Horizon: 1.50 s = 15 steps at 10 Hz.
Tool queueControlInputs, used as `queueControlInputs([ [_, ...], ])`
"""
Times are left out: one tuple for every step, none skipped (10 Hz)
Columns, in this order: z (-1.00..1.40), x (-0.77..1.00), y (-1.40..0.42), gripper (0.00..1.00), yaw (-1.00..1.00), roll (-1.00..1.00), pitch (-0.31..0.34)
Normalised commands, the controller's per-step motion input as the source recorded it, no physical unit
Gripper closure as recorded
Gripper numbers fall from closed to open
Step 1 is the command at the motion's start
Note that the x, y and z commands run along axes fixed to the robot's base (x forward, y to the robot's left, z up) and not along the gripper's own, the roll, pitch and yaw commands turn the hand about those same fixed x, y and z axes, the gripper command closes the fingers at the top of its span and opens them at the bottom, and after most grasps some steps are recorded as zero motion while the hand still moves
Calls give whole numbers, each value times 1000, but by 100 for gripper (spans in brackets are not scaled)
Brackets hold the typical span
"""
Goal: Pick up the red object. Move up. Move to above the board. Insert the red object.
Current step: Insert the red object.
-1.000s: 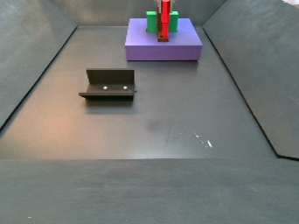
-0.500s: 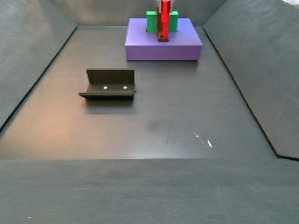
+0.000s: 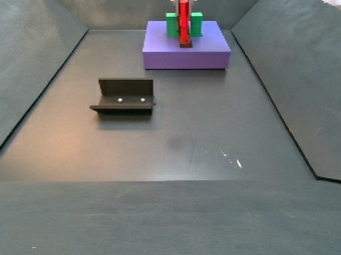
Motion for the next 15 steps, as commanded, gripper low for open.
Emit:
queueControlInputs([
  [-89, 0, 0, 100, -97, 0, 30],
  [-94, -60, 0, 100, -134, 0, 3],
  [-100, -103, 0, 100, -129, 0, 0],
  [-111, -80, 0, 100, -89, 36, 6],
  [-140, -43, 0, 100, -17, 107, 33],
  [-160, -63, 0, 100, 0, 151, 43],
  [-166, 0, 0, 100, 0, 159, 44],
  [-203, 0, -46, 100, 0, 201, 37],
  [-220, 249, -51, 100, 0, 261, 54],
  [-229, 277, -9, 100, 0, 294, 66],
  [-277, 80, -6, 100, 0, 286, 51],
  [-311, 0, -66, 100, 0, 201, 20],
  [-274, -17, -177, 100, 0, 103, 1],
  [-317, 0, -166, 100, -14, 63, 0],
  [-400, -43, -109, 100, -23, 49, 0],
])
